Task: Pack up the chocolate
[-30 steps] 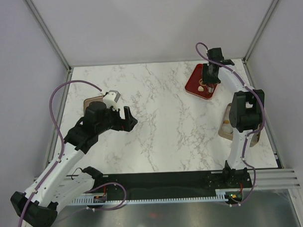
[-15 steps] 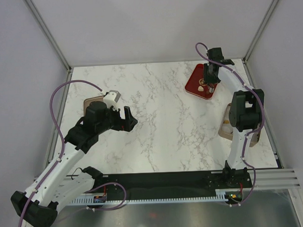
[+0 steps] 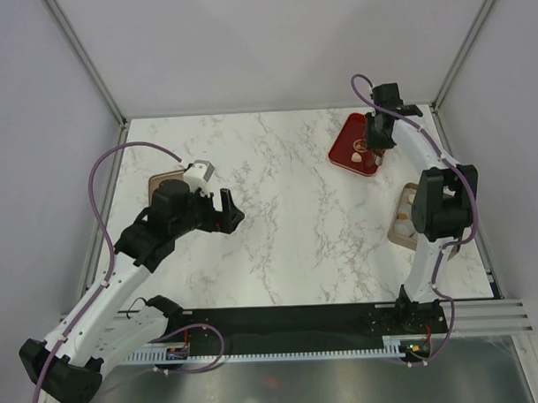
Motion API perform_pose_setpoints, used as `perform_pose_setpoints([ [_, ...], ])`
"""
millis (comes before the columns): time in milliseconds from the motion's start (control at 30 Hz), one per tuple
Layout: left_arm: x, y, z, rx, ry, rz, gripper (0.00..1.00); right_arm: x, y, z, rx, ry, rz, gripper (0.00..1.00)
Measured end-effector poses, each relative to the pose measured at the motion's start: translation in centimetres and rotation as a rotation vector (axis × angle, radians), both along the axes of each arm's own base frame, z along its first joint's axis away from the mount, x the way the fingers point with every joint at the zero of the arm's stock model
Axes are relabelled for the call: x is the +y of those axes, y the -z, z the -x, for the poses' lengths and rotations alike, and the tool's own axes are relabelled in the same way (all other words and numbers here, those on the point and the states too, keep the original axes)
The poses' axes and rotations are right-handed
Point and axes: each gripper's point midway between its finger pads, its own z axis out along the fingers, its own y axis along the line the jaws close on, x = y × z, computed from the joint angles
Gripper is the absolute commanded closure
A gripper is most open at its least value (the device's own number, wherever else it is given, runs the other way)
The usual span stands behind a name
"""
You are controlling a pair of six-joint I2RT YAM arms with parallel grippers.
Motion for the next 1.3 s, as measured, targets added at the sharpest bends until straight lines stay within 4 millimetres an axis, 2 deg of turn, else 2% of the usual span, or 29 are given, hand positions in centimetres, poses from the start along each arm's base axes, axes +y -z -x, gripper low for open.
perform_pose_setpoints([
  [267,0.0,0.0,0.0,0.000,0.001,0.001,0.01,0.1,-4.1,3.1,-0.035,0.019,-0.028,0.66],
  [400,0.0,0.0,0.0,0.000,0.002,0.001,0.01,-0.1,-5.0,6.2,-0.008,0.041,-0.037,0.66],
  [600,-0.1,0.0,0.1,0.002,0.007,0.004,0.01,-0.6,-6.8,12.3,0.022,0.089,-0.052,0.66],
  [833,-0.3,0.0,0.2,0.005,0.016,0.008,0.01,-1.1,-6.9,21.2,0.089,0.144,-0.070,0.66],
  [900,-0.4,-0.1,0.3,0.007,0.025,0.013,0.01,-1.3,-7.0,23.3,0.106,0.160,-0.068,0.65],
  [1067,-0.6,-0.1,0.5,0.011,0.037,0.020,0.01,-2.1,-7.9,26.4,0.100,0.206,-0.051,0.65],
  [1300,-0.8,-0.1,0.7,0.015,0.051,0.027,0.01,-2.4,-7.9,29.1,0.122,0.280,-0.063,0.64],
])
